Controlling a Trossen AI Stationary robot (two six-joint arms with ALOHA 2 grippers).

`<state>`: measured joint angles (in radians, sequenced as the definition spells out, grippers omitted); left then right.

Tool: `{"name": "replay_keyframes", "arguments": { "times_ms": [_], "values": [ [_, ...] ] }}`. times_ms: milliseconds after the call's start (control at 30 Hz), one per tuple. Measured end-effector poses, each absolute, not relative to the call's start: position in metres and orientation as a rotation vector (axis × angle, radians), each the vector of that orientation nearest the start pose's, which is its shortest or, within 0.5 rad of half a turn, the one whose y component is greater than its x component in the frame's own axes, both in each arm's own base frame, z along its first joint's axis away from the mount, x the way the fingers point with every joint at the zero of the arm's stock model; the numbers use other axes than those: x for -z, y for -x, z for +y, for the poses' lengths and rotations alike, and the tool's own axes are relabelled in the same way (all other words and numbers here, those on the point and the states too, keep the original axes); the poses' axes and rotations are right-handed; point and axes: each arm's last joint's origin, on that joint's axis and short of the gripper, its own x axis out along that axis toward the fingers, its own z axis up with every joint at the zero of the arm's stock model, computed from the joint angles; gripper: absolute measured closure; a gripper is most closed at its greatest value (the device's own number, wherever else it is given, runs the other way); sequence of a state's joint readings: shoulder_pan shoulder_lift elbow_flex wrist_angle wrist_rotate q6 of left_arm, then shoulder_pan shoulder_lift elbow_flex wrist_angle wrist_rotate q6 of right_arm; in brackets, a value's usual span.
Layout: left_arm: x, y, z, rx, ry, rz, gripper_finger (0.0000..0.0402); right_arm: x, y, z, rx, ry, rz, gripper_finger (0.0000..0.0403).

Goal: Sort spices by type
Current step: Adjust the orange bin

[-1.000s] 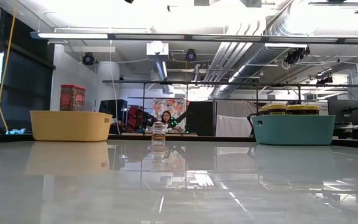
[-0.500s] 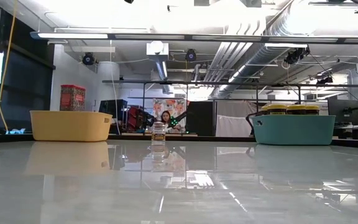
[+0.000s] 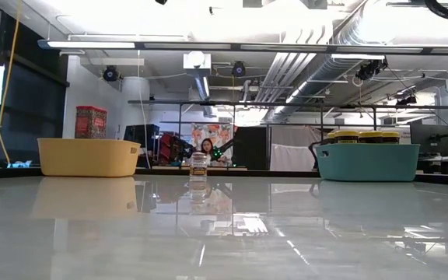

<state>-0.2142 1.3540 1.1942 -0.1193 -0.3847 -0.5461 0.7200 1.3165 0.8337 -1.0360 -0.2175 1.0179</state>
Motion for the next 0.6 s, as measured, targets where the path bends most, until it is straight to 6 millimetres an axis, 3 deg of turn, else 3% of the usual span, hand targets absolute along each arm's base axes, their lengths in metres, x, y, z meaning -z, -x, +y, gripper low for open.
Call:
{"name": "replay_keyframes", "arguments": {
  "times_ms": [333,500,600],
  "values": [
    [-0.352,-0.300,-0.054,-0.248,0.447,0.250,0.0101,-0.208,-0.155,0.143,0.093,-0.436,1.624,0.0402],
    [-0.352,-0.300,-0.053,-0.252,0.447,0.251,0.0101,-0.238,-0.158,0.138,0.186,-0.433,1.483,0.0402],
    [-0.352,-0.300,-0.053,-0.252,0.446,0.252,0.0101,-0.264,-0.171,0.148,0.096,-0.502,1.293,0.0403]
  ]
}}
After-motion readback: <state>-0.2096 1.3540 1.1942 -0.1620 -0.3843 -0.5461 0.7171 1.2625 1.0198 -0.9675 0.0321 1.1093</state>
